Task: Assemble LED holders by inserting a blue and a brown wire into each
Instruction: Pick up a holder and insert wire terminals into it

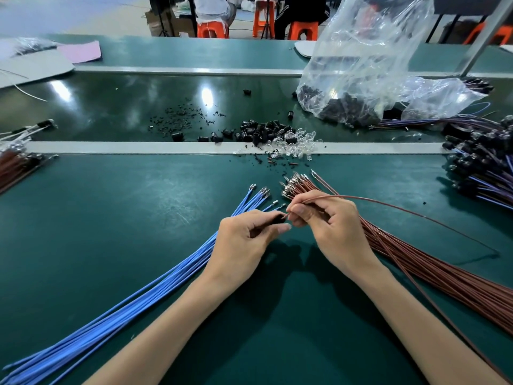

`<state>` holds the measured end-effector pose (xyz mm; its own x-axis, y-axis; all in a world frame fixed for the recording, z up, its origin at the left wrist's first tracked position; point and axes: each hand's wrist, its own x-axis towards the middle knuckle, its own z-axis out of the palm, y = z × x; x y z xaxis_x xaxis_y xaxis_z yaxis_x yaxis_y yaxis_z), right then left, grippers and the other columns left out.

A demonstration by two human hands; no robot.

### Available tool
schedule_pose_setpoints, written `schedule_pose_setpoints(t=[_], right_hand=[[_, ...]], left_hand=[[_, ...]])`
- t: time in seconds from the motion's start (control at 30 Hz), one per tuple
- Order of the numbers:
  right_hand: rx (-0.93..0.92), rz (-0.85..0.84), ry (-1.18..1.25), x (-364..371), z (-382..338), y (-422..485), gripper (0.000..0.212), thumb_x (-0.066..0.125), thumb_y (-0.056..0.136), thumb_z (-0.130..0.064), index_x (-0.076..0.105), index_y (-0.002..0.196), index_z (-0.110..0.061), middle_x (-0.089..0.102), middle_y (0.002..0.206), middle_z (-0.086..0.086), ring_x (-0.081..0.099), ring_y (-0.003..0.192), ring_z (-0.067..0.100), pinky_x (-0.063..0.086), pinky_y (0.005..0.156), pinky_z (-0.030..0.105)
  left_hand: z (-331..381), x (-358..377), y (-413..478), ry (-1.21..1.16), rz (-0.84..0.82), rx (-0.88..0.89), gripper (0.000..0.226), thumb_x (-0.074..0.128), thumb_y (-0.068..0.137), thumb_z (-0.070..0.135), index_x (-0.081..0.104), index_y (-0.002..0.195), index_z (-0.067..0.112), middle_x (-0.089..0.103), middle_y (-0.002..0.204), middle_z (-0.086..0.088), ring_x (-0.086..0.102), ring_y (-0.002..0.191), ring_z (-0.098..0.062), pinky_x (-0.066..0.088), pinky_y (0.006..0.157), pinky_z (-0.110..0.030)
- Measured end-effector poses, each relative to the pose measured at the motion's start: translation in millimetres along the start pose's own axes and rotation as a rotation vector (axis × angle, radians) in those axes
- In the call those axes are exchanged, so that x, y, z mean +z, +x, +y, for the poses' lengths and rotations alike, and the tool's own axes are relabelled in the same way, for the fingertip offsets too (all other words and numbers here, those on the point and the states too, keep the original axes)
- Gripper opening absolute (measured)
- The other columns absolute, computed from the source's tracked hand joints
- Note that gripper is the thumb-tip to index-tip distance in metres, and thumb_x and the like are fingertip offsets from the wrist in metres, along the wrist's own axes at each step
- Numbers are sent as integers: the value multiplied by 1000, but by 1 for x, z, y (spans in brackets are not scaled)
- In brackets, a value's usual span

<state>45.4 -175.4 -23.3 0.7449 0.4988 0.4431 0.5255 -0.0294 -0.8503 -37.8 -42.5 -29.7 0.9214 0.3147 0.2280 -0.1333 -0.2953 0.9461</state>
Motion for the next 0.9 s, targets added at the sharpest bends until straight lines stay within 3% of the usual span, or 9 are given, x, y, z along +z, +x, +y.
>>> schedule_pose_setpoints(t=[0.07, 0.17, 0.3, 0.4, 0.57, 0.67, 0.8, 0.9], right_hand=[[-2, -11, -13, 2, 0, -1, 15, 64, 86, -6, 66, 81, -20, 66, 71, -14, 62, 61, 1, 50, 62, 12], [18, -45, -64, 3, -1, -1, 11, 66, 86, -9, 67, 82, -20, 65, 75, -15, 62, 64, 1, 51, 63, 14], [63, -45, -37, -2, -2, 1, 11, 67, 84, -18, 67, 78, -26, 66, 74, -16, 60, 64, 0, 48, 60, 17], [49, 38, 2, -1, -4, -1, 20, 66, 86, -12, 66, 77, -30, 66, 73, -16, 56, 57, 2, 45, 58, 13], [53, -38, -19, -1, -7, 1, 21, 65, 86, -4, 65, 76, -23, 64, 74, -11, 56, 59, 0, 44, 58, 11], [83, 14, 2, -3, -5, 0, 25, 64, 87, -2, 64, 75, -24, 63, 74, -11, 56, 55, 1, 45, 57, 11], [117, -80, -74, 0, -4, 0, 9, 68, 86, -8, 69, 81, -15, 65, 78, -12, 59, 67, 1, 48, 67, 20], [126, -109, -62, -5, -3, 2, 7, 69, 85, -9, 71, 81, -15, 66, 78, -11, 58, 69, 0, 45, 65, 17]], left_hand=[[-2, 0, 0, 38, -42, 22, 16, 70, 82, 16, 74, 93, 27, 67, 79, -8, 56, 70, -27, 46, 67, -35], [-4, 0, -1, 35, -69, 1, 19, 70, 82, 15, 73, 97, 27, 72, 83, 8, 64, 75, -10, 50, 72, -21], [-4, 1, 0, 9, -33, -72, 19, 76, 78, 14, 67, 84, 30, 72, 78, 10, 67, 73, -6, 51, 72, -16], [-3, 1, 0, -7, -36, -82, 13, 76, 77, 16, 68, 80, 26, 72, 76, 9, 67, 71, -6, 50, 71, -16], [0, 1, -1, -66, -41, -91, 13, 72, 80, 11, 69, 82, 23, 74, 79, -1, 70, 75, -12, 56, 78, -27], [1, 2, -1, -79, -42, -76, 17, 69, 83, 9, 67, 83, 26, 74, 80, -4, 68, 73, -17, 55, 81, -38], [2, 2, -3, -36, -99, -44, 22, 69, 84, 9, 69, 86, 31, 74, 84, 2, 70, 83, -22, 54, 84, -42], [0, 3, -3, -27, -103, -50, 11, 69, 84, 16, 69, 88, 26, 74, 84, -2, 70, 84, -24, 54, 84, -44]])
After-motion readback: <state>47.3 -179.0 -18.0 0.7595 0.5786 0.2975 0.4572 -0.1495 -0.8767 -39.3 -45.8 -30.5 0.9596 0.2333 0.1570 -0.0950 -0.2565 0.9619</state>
